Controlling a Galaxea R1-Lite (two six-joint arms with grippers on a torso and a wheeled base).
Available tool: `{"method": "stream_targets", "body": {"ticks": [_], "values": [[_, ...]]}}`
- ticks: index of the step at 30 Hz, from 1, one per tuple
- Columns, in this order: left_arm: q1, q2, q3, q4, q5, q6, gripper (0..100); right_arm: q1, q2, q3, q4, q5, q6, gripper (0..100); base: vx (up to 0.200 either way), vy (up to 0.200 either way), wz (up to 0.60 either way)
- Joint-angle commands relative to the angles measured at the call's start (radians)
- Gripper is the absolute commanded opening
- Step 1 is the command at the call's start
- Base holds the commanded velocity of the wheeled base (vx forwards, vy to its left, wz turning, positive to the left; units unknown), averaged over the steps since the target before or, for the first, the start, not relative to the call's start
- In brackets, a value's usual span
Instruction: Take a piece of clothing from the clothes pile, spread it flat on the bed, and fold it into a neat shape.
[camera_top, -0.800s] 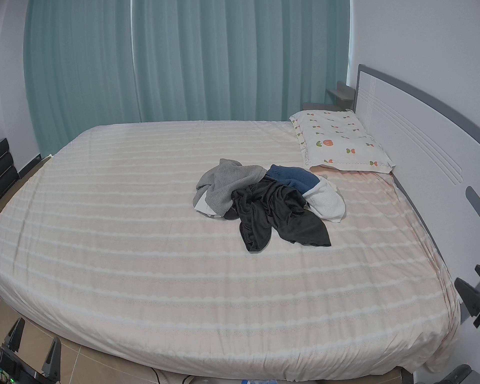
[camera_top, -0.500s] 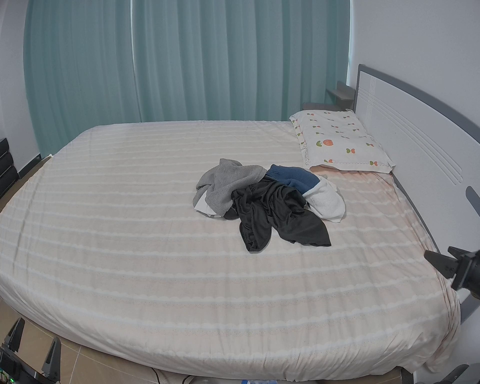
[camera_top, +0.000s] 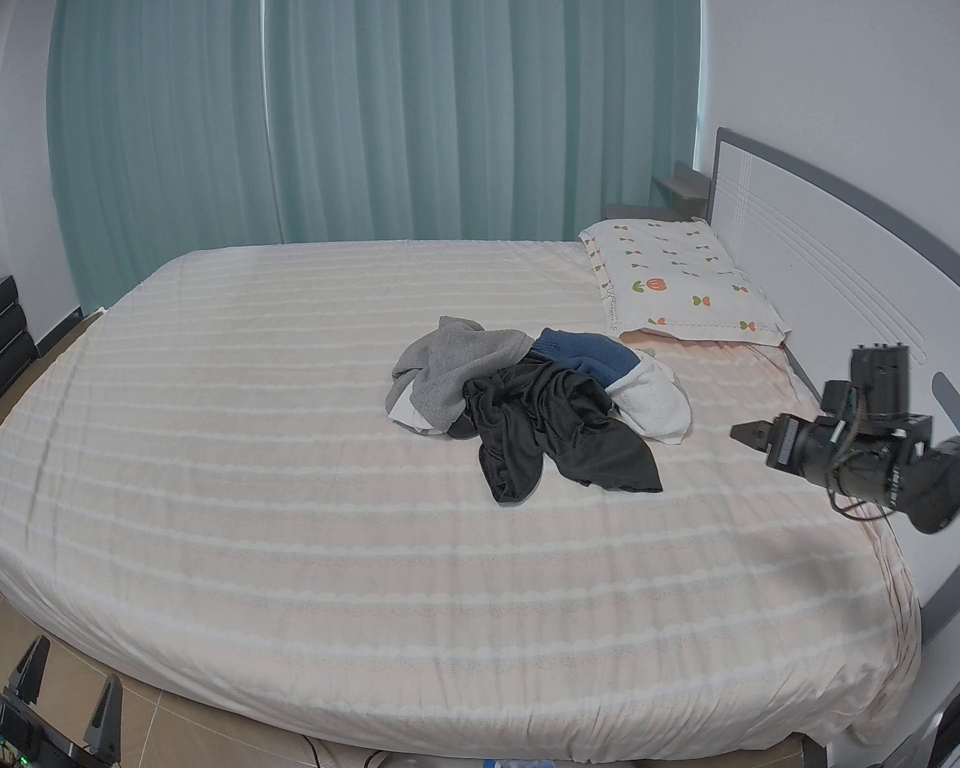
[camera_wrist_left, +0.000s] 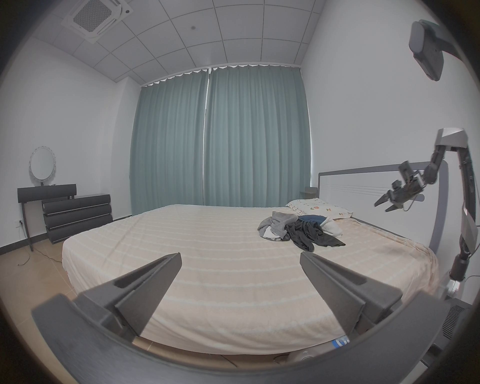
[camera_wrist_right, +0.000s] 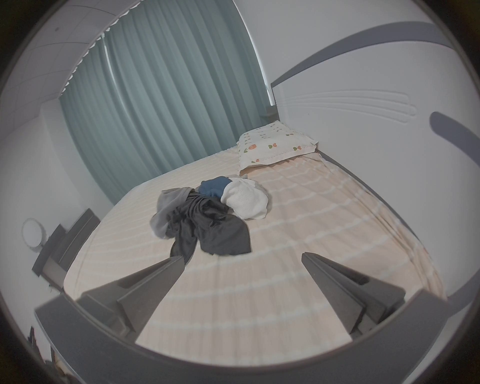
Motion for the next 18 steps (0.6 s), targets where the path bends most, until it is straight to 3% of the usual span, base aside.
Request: {"method": "stream_targets", "body": {"ticks": [1,10,18], "values": [[0.0,-0.018,0.016,0.0,0.0,-0.001,100,0.056,0.615,-0.445,-0.081,-0.161,0.099,100,0.0,0.0,0.0],[0.0,-0.018,0.016,0.0,0.0,-0.001,100,0.071,0.877,-0.727,-0.053,-0.204,0.133,100,0.0,0.0,0.0],[0.0,-0.018,0.016,0.0,0.0,-0.001,100,0.083,0.997,-0.967,0.082,-0.207,0.176,100,0.0,0.0,0.0]]}}
